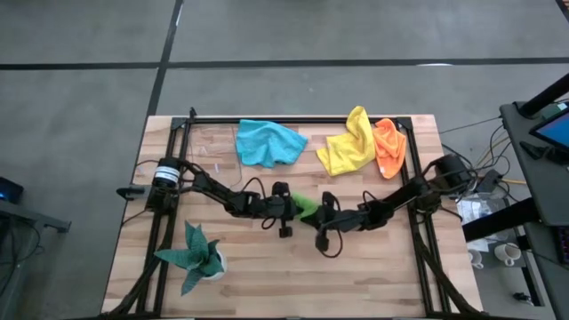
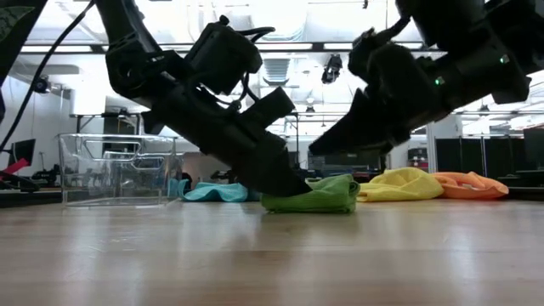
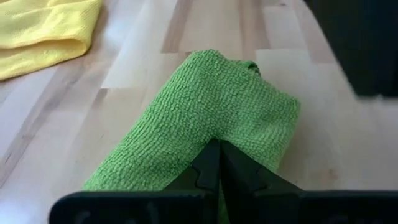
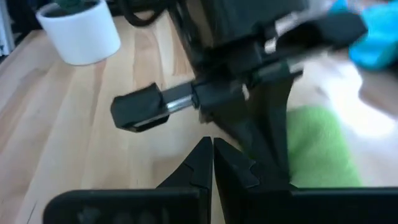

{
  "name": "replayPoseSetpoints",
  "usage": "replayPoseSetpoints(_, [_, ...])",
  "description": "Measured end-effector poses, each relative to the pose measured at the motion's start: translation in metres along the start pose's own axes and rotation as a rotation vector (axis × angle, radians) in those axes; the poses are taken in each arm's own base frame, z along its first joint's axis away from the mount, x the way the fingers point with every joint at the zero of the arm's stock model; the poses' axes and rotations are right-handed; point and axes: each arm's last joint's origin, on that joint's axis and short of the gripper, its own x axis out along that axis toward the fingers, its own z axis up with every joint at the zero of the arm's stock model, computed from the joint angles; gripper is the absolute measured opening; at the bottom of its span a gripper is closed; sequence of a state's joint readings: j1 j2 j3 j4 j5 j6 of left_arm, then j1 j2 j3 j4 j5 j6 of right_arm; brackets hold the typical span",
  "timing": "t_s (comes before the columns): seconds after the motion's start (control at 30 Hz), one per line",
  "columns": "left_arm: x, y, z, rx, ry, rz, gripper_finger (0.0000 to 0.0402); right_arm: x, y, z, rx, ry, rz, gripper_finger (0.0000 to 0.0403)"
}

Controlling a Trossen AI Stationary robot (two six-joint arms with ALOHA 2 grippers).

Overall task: Roll microfiber towels into tight, uniform cylinder then place into a basket
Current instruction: Roll the green microfiber towel

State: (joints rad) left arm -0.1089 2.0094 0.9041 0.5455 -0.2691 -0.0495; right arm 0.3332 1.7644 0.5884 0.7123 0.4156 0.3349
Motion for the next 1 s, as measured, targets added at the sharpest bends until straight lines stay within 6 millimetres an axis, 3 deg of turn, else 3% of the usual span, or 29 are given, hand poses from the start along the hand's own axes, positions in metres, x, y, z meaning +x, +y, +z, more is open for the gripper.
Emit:
replayPoseSetpoints(0.17, [0.001, 0.005, 0.000, -0.030, 0.005, 0.051, 0.0000, 0.008, 0.001, -0.006, 0.034, 0.129, -0.058, 0.0009])
replayPoseSetpoints(0.33, [0.001, 0.005, 0.000, -0.054, 0.001, 0.056, 0.0000, 0.013, 0.000, 0.000, 0.040, 0.137, -0.142, 0.0009])
replayPoseSetpoints(0.83, [0.001, 0.005, 0.001, -0.026, 0.008, 0.021, 0.0000, 0.020, -0.026, -0.001, 0.041, 0.251, -0.181, 0.0009])
replayPoseSetpoints(1.0, [-0.012, 0.006, 0.013, 0.039, 0.030, 0.008, 0.0000, 0.020, -0.034, -0.003, 0.006, 0.299, -0.213, 0.0009])
